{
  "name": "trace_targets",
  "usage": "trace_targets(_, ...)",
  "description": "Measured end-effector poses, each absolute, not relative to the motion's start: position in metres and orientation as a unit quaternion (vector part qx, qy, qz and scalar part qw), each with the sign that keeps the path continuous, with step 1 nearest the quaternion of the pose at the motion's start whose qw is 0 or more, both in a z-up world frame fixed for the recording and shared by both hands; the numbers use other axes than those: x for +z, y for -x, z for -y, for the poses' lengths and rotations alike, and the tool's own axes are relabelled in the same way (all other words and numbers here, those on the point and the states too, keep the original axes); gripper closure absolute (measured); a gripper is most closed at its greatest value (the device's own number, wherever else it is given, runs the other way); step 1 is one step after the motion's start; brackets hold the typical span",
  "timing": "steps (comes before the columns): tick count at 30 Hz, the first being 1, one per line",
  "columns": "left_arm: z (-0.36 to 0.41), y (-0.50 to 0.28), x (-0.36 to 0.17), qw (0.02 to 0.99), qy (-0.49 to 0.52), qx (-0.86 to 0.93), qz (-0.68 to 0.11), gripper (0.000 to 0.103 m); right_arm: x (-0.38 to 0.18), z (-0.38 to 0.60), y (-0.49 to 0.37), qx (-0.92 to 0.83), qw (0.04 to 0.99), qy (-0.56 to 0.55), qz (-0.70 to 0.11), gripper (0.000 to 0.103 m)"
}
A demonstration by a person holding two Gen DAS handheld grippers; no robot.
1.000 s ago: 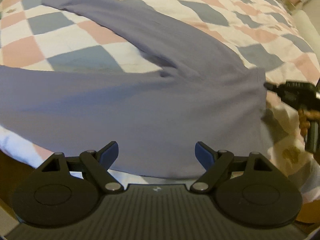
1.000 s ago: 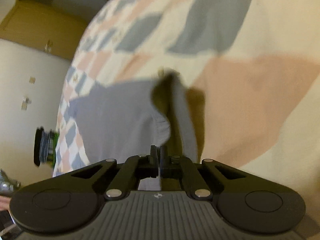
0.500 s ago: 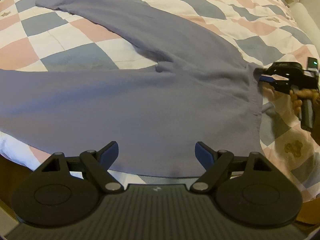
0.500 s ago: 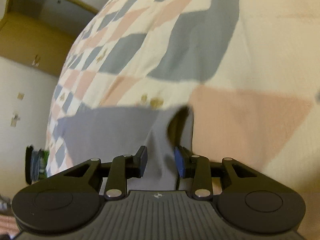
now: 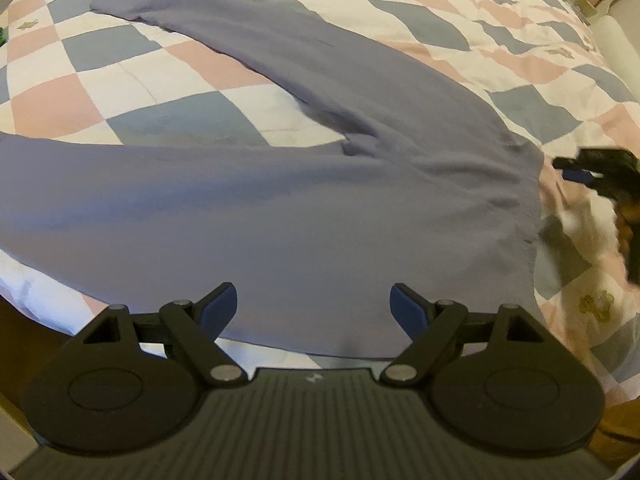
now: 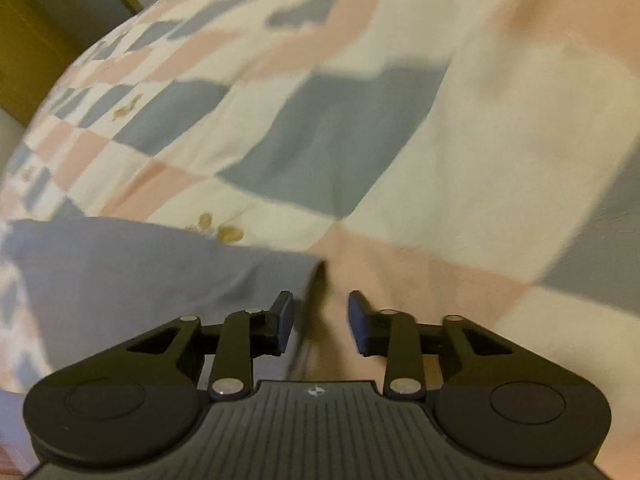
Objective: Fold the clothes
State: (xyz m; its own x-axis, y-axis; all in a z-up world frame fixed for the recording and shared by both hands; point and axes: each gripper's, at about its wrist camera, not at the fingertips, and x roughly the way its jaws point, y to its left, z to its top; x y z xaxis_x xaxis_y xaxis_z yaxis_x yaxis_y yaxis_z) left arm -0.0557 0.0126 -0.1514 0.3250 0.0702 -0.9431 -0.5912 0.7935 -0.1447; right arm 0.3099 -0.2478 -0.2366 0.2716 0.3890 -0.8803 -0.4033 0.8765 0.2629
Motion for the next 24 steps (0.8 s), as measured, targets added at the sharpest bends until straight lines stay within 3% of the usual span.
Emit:
trace_targets(5,-0.029,0.056,-0.153,0.777,0.228,0.214,-0.546,0.022,-0.237,0.232,-0.239,0.354,0.728,0.009,-0.587,0.069)
trace_targets(8,-0.045,0.06,-0.149,0.779,0.215,0.214,-0.548,0.022,-0.268,0.222,-0.208,0.342,0.697,0.072,-0.626,0.086)
trace_targets(9,-0.051,0.062,-0.147,0.78,0.21,0.214,-0.549,0.022,-0.272,0.225,-0.203,0.325,0.698,0.08,-0.633,0.098)
trace_targets(11,-0.067,0.066,-0.144,0.784,0.203,0.209,-0.549,0.022,-0.269,0.238,-0.203,0.289,0.706,0.062,-0.644,0.101)
trace_targets(13,-0.088,0.071,-0.143,0.788,0.196,0.202,-0.548,0.022,-0.265,0.25,-0.203,0.253,0.712,0.044,-0.653,0.086)
trace_targets(18,-0.144,0.079,-0.144,0.797,0.179,0.17,-0.551,0.022,-0.239,0.253,-0.182,0.252,0.733,-0.03,-0.631,0.078)
trace_targets(21,-0.184,0.076,-0.152,0.799,0.159,0.13,-0.565,0.029,-0.242,0.236,-0.158,0.223,0.733,-0.03,-0.642,0.07)
trace_targets(24,-0.218,0.067,-0.15,0.815,0.121,0.069,-0.563,0.032,-0.233,0.222,-0.134,0.175,0.748,-0.076,-0.635,0.07)
